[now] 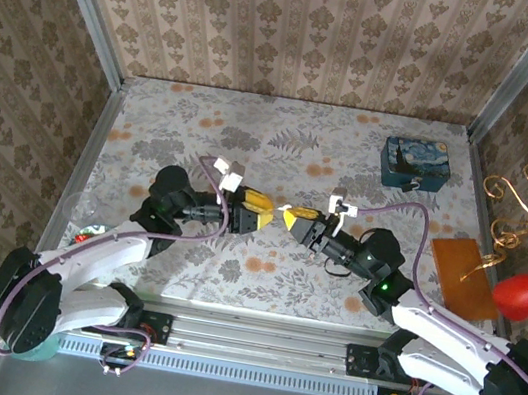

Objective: Unlock a padlock with a key

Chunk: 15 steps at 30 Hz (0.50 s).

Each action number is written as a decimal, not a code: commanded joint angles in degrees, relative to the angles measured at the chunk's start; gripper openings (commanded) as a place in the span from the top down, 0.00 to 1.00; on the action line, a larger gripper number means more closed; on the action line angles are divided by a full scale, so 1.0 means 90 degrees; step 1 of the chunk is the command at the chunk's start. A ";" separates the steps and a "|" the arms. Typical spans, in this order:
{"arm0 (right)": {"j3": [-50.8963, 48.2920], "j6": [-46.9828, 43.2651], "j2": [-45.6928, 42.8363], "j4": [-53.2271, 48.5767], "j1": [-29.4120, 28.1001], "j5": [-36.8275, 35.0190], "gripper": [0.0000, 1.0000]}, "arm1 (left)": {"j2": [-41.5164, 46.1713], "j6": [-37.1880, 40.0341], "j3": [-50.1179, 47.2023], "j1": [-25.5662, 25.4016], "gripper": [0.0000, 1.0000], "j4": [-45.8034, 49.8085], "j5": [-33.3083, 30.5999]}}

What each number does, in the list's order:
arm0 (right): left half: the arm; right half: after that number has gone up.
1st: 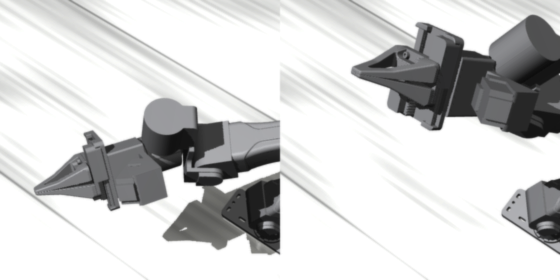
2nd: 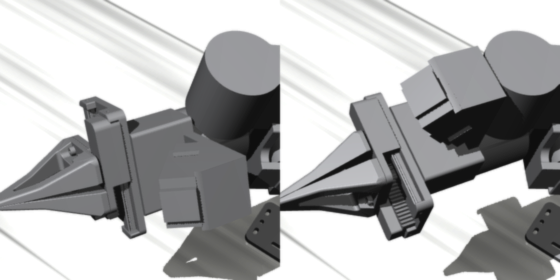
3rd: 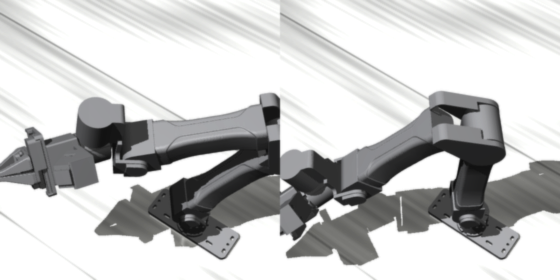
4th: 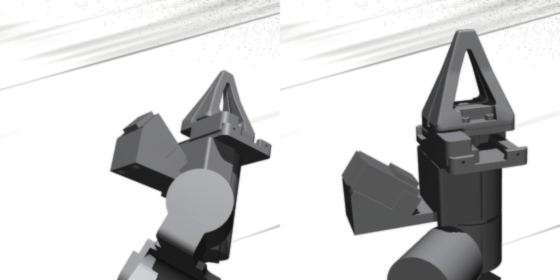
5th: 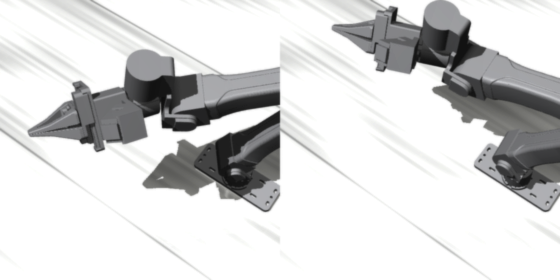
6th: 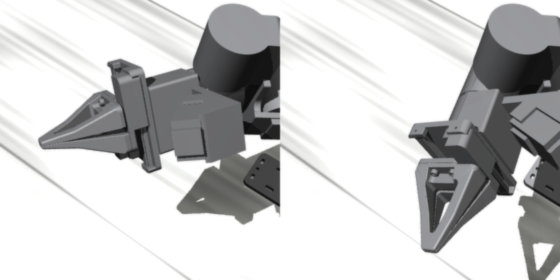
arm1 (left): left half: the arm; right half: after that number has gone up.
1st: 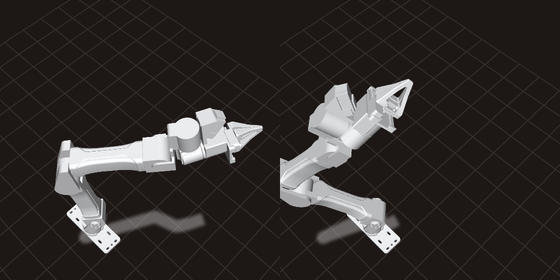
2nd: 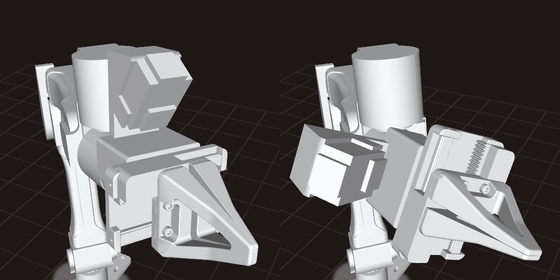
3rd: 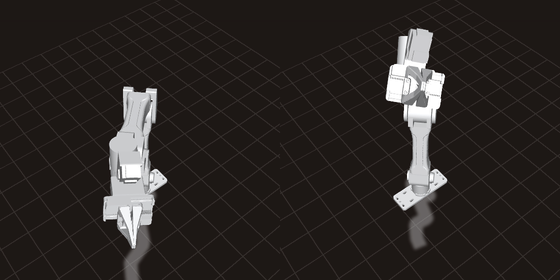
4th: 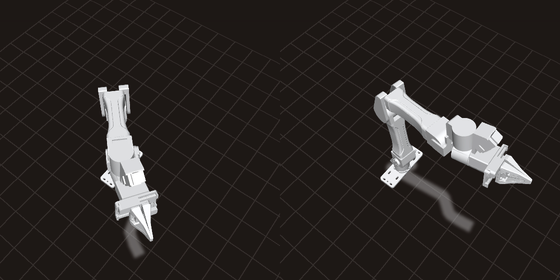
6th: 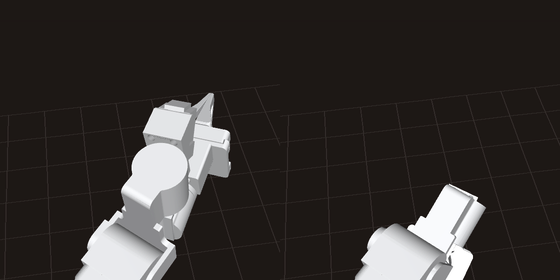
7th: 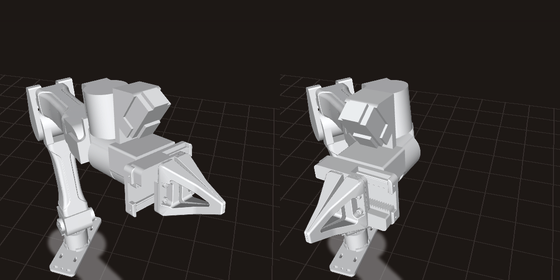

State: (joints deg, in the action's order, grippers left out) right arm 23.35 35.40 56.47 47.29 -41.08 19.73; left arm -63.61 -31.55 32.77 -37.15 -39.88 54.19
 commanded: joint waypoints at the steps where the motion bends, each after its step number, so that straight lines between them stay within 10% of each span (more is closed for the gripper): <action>1: 0.0167 0.0134 0.0119 0.0400 -0.0061 0.0252 1.00 | 0.0105 0.0315 0.0273 -0.0106 0.62 0.0230 0.0091; 15: 0.0169 0.0044 0.0007 0.0079 -0.0182 -0.0049 1.00 | 0.0255 0.0381 0.0278 0.0107 0.61 0.0484 -0.0299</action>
State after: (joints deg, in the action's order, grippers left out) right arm 23.40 36.23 58.00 49.06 -41.67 19.49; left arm -62.08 -28.88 33.21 -36.64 -35.33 52.93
